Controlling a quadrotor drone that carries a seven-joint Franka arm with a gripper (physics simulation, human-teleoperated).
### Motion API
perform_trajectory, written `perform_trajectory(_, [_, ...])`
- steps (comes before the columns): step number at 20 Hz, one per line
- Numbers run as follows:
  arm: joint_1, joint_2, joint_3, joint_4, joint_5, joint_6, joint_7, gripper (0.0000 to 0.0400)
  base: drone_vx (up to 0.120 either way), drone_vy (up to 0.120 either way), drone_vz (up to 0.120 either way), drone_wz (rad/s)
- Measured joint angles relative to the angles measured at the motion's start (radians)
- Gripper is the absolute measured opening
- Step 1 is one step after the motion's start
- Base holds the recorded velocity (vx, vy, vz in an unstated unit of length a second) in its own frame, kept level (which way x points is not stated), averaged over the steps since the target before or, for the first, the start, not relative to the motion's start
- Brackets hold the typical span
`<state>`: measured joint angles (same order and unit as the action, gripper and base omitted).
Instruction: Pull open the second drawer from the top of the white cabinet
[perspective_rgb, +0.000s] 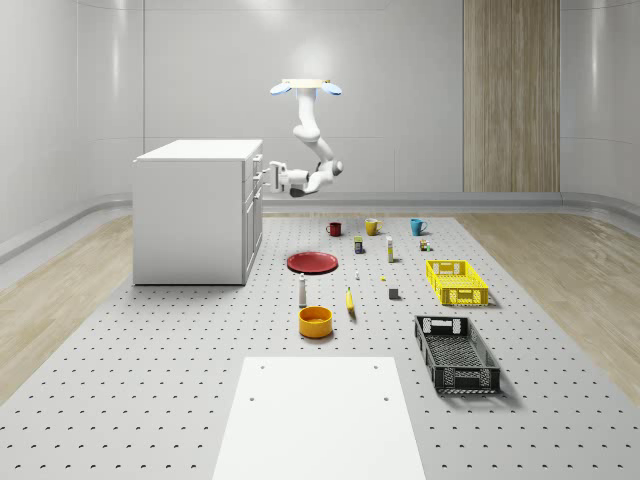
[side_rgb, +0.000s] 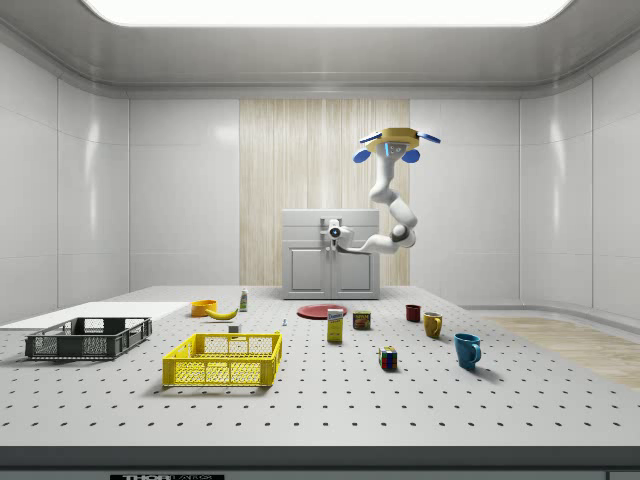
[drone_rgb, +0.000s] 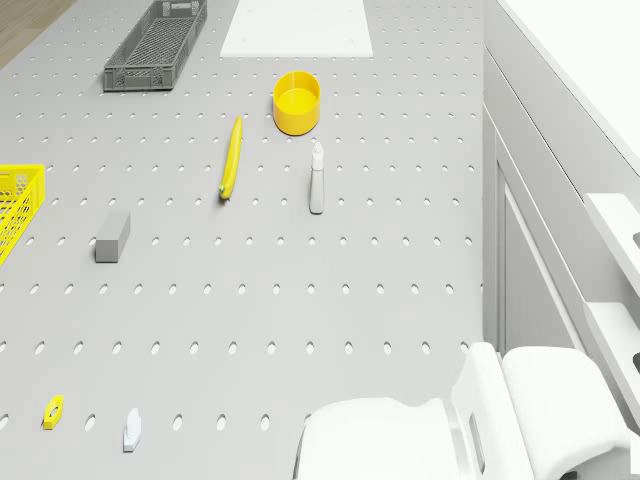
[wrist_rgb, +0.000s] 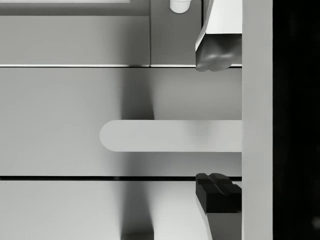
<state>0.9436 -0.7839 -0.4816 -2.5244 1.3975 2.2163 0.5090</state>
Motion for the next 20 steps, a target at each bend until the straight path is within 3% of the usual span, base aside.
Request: perform_trajectory(20, [-0.083, 0.089, 0.106, 0.020, 0.119, -0.041, -0.053, 0.0300, 0.000, 0.000, 0.000, 0.000])
